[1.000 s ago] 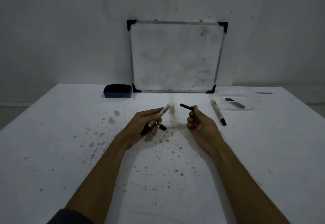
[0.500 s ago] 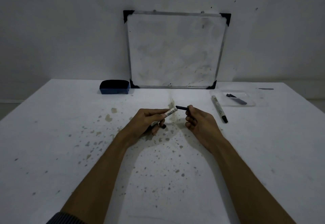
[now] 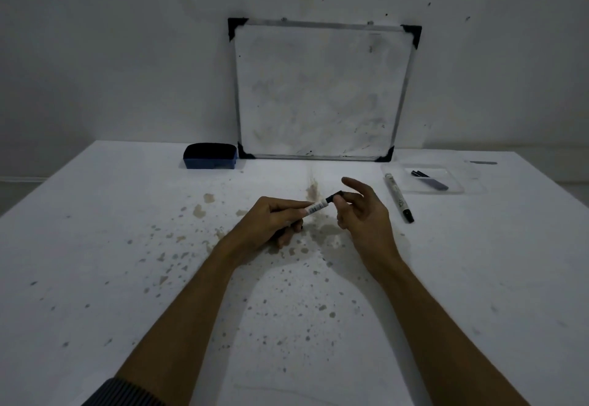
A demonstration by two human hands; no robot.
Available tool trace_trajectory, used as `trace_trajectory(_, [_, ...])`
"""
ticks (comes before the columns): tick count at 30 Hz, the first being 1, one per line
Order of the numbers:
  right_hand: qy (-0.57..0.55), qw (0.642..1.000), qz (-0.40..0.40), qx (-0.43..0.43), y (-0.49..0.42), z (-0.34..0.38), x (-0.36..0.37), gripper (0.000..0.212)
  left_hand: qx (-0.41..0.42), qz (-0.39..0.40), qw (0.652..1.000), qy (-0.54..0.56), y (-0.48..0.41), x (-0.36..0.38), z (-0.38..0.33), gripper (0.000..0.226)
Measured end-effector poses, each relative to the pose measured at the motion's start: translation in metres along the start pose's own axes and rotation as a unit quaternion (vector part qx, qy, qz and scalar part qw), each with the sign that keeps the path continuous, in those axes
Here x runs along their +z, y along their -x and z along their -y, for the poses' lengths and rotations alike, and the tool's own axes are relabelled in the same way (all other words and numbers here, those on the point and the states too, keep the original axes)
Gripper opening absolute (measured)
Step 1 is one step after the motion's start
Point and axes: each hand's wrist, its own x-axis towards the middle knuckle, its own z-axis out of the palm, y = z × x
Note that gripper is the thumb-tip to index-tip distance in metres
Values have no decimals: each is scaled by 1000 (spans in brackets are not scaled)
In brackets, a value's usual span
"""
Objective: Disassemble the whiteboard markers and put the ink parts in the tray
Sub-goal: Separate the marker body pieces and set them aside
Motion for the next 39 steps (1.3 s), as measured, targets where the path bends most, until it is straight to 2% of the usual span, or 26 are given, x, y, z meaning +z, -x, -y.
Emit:
trace_trajectory(4, [58, 998, -20, -35, 4, 0, 8, 19, 0, -3, 999, 32, 1, -3, -3, 28])
trace_trajectory(7, [140, 987, -1, -77, 6, -5, 10, 25, 2, -13, 999, 44, 0, -6, -2, 27])
trace_trajectory(9, [184, 980, 19, -75, 7, -6, 13, 30, 3, -29, 997, 66, -1, -9, -1, 27])
trace_trajectory(14, [310, 945, 80, -72, 10, -9, 30, 43, 1, -73, 983, 166, -5, -10, 1, 29])
trace_trajectory(17, [392, 907, 107, -112, 8, -17, 34, 31, -1, -74, 983, 166, -7, -10, 3, 27])
trace_trajectory(19, [373, 916, 104, -108, 7, -18, 30, 23, 0, -74, 985, 157, -8, -9, 3, 29])
trace_trajectory(22, [307, 948, 71, -45, 4, -12, 22, 17, 6, -71, 988, 133, -8, -8, 3, 28])
trace_trajectory(26, [195, 979, 62, -7, -2, -6, 7, 33, 13, -68, 993, 93, -9, -7, 4, 25])
trace_trajectory(29, [124, 990, 68, 17, -6, -3, -2, 33, 12, -60, 996, 59, -9, -6, 5, 25])
trace_trajectory(31, [35, 997, 47, 50, -9, -2, -5, 29, 10, -51, 998, 25, -7, -2, 5, 27])
trace_trajectory(34, [-70, 992, 33, 97, -12, 1, -9, 23, 18, -42, 999, -3, -4, 5, 4, 27])
trace_trajectory(36, [-85, 991, 27, 104, -11, 2, -9, 24, 21, -45, 999, -5, -3, 6, 3, 27])
trace_trajectory(39, [-41, 995, 21, 87, -9, 2, -8, 27, 23, -44, 999, -7, -3, 5, 2, 27])
